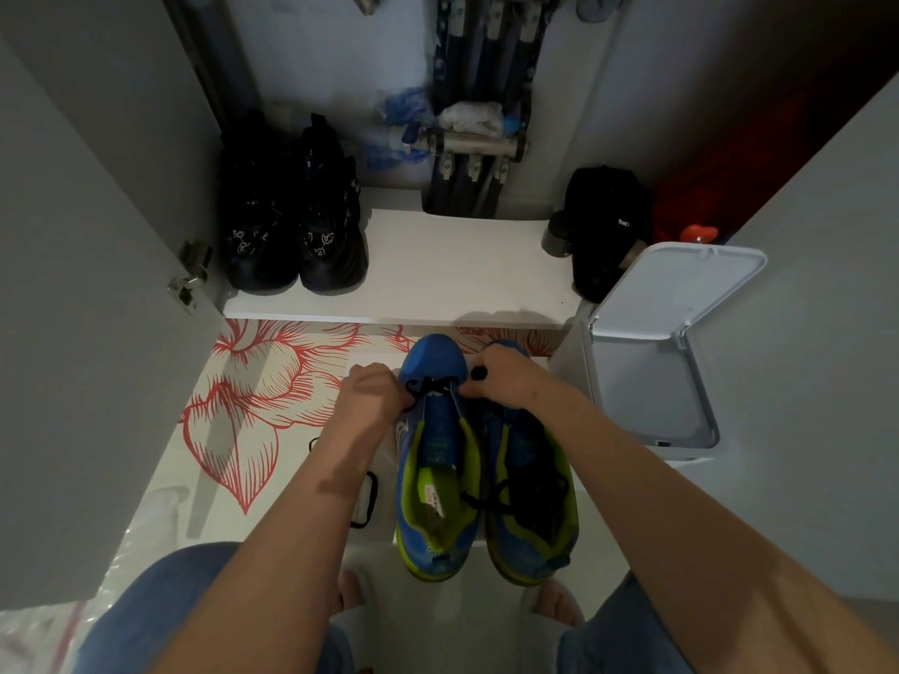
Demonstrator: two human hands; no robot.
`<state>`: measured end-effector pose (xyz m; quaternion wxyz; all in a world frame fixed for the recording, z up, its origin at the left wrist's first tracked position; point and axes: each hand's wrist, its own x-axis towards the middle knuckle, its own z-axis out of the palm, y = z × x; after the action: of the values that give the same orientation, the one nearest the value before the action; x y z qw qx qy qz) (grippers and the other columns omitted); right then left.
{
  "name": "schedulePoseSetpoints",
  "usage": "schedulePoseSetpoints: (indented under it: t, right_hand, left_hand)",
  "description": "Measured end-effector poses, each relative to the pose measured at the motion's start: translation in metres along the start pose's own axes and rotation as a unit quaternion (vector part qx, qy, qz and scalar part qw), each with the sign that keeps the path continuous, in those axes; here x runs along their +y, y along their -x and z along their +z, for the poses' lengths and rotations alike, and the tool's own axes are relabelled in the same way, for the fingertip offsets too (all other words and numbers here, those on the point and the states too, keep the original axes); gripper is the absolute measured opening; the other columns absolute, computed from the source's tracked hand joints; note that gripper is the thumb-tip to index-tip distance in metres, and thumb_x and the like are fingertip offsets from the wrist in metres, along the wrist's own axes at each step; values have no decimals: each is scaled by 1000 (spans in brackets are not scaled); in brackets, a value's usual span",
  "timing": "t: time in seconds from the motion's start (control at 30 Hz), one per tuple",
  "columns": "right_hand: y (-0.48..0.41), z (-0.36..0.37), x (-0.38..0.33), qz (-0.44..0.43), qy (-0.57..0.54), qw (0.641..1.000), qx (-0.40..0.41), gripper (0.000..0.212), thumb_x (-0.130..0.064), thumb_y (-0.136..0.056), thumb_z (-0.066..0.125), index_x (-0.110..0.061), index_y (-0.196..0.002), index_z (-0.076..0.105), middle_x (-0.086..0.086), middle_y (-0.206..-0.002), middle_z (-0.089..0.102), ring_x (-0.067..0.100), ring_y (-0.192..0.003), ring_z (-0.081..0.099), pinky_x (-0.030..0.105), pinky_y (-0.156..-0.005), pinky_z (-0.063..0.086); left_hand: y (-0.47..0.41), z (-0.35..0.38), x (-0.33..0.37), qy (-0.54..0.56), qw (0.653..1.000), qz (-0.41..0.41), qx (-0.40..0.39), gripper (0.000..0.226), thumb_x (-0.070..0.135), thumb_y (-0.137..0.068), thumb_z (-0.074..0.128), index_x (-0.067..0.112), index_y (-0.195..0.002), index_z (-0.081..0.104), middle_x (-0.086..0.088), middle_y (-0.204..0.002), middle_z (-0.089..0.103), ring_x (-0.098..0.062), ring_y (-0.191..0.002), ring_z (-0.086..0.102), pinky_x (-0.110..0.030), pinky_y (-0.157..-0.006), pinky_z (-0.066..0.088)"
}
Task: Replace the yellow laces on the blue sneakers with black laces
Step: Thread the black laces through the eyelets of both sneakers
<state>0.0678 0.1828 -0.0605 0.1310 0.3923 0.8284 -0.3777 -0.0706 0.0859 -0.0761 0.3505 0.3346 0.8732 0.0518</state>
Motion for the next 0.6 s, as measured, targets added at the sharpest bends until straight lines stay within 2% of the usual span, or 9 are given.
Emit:
schedulePoseSetpoints:
  t: [0.07, 0.13, 0.2, 0.3, 0.37, 0.4, 0.47, 0.53, 0.6]
  right_hand:
    - [-4, -1, 5, 14, 15, 1000, 5, 28, -9, -87, 59, -12, -63, 45, -1, -67, 45, 10, -61, 43, 15, -49, 33]
    - [-5, -14, 11, 57, -3, 997, 48, 20, -10, -85, 54, -11, -66, 47, 3, -68, 48, 16, -66, 47, 23, -53, 32]
    - [1, -32, 14, 88, -45, 987, 125, 27, -18, -85, 54, -10, -60, 45, 2, -61, 45, 16, -61, 45, 25, -49, 28]
    - [8, -43, 17, 94, -86, 975, 184, 32, -26, -84, 60, -12, -59, 45, 0, -58, 44, 12, -55, 43, 24, -47, 27]
    - [6, -37, 16, 84, -102, 978, 160, 36, -28, -85, 62, -14, -57, 43, -1, -58, 44, 10, -55, 42, 22, -46, 28]
    - [3, -32, 15, 78, -99, 981, 148, 35, -31, -85, 63, -15, -60, 45, -1, -61, 46, 10, -57, 45, 21, -46, 29]
    - [0, -28, 9, 59, -82, 983, 152, 29, -35, -87, 62, -10, -75, 54, 2, -73, 53, 15, -71, 51, 20, -47, 30]
    - [-1, -27, 2, 38, -71, 982, 171, 34, -31, -92, 54, 2, -100, 58, 13, -92, 59, 21, -84, 54, 17, -51, 32]
    - [-1, -26, -4, 13, -57, 984, 169, 37, -25, -95, 47, 5, -115, 58, 23, -114, 56, 25, -98, 52, 16, -66, 39]
  left_hand:
    - [1, 0, 1, -5, 1000, -2, 22, 22, 19, -89, 59, 5, -73, 54, -6, -78, 57, -19, -80, 57, -22, -59, 43]
    - [0, -1, 0, -26, 999, -18, 18, 21, 16, -92, 54, -1, -103, 60, -15, -112, 61, -27, -107, 57, -29, -84, 48]
    - [-3, -1, -1, -24, 999, -22, 8, 30, 18, -92, 55, -3, -113, 57, -18, -122, 58, -29, -111, 57, -33, -82, 46]
    - [-5, 2, -1, -28, 999, -14, -8, 21, 15, -94, 53, -3, -103, 59, -17, -113, 61, -24, -101, 59, -26, -66, 36]
    - [-5, 3, 0, -22, 1000, -13, -7, 22, 12, -95, 50, 2, -75, 50, -13, -87, 55, -22, -91, 54, -20, -55, 32]
    - [-4, 2, 1, -14, 1000, -12, -1, 26, 12, -95, 50, 4, -70, 45, -10, -78, 49, -21, -88, 50, -21, -52, 30]
    - [-4, 1, 0, 6, 1000, 1, 21, 18, 14, -93, 53, -3, -89, 56, -14, -85, 54, -24, -89, 53, -25, -60, 35]
    - [-1, -1, 0, 38, 998, 19, 47, 30, 22, -92, 58, -1, -110, 57, -17, -103, 60, -26, -93, 56, -28, -68, 38]
    - [2, -1, 1, 68, 996, 48, 35, 36, 32, -89, 63, 2, -107, 60, -11, -96, 58, -21, -85, 54, -32, -71, 44]
